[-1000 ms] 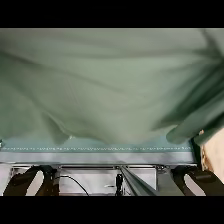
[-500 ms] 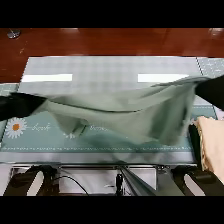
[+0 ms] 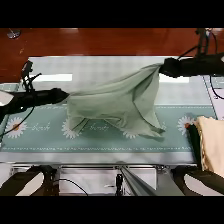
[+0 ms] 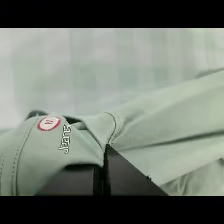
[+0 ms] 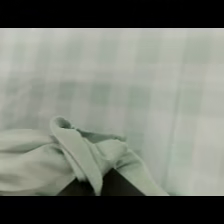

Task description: Fold the shirts.

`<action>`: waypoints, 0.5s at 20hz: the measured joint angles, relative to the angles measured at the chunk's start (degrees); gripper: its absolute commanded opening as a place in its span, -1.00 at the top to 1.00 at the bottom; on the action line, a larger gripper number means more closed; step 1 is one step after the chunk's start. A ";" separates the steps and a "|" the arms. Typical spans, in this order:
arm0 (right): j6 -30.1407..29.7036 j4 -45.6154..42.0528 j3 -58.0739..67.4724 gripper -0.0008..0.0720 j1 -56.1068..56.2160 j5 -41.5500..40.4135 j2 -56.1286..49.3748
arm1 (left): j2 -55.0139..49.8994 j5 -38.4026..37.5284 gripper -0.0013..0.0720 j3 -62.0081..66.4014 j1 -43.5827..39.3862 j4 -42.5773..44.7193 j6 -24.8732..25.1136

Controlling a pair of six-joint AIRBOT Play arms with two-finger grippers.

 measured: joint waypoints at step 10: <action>1.38 -6.78 14.16 -0.73 -11.19 13.51 -11.74 | -16.63 -15.32 -0.96 19.71 5.95 9.66 -2.93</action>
